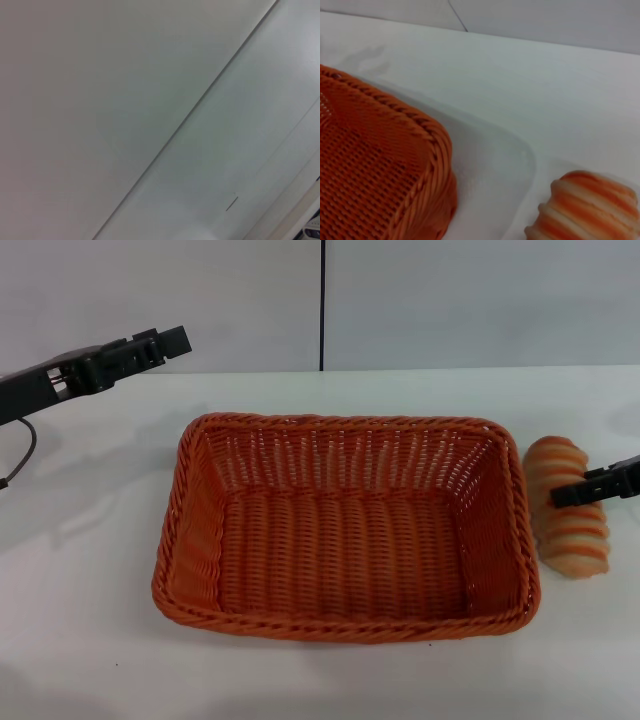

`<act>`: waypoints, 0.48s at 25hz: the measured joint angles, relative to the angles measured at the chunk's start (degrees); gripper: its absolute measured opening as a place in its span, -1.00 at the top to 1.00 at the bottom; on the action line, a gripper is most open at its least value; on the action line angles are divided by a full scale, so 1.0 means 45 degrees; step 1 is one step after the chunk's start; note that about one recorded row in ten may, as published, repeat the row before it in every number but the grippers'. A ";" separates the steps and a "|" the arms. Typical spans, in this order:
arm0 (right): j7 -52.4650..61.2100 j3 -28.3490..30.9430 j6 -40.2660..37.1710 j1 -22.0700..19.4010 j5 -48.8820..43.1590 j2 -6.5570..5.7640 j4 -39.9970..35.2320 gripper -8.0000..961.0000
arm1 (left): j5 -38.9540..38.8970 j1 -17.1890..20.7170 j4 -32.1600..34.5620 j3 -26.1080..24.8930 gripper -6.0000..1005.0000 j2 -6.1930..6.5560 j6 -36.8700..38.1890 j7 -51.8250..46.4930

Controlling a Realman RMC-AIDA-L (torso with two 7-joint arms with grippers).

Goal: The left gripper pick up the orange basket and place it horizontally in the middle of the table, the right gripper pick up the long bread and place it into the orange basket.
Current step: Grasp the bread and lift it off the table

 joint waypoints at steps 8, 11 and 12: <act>0.0135 -0.0094 0.0172 0.0280 -0.0600 0.0042 0.0211 -0.62 | -0.0002 -0.0016 0.0000 0.0000 -0.62 0.0029 0.0016 0.0014; 0.0137 -0.0180 0.0235 0.0295 -0.0726 0.0066 0.0190 -0.47 | 0.0003 -0.0055 0.0000 0.0000 -0.62 0.0041 0.0011 0.0035; 0.0137 -0.0207 0.0244 0.0288 -0.0740 0.0086 0.0159 -0.42 | 0.0009 -0.0062 0.0000 -0.0001 -0.62 0.0044 0.0008 0.0036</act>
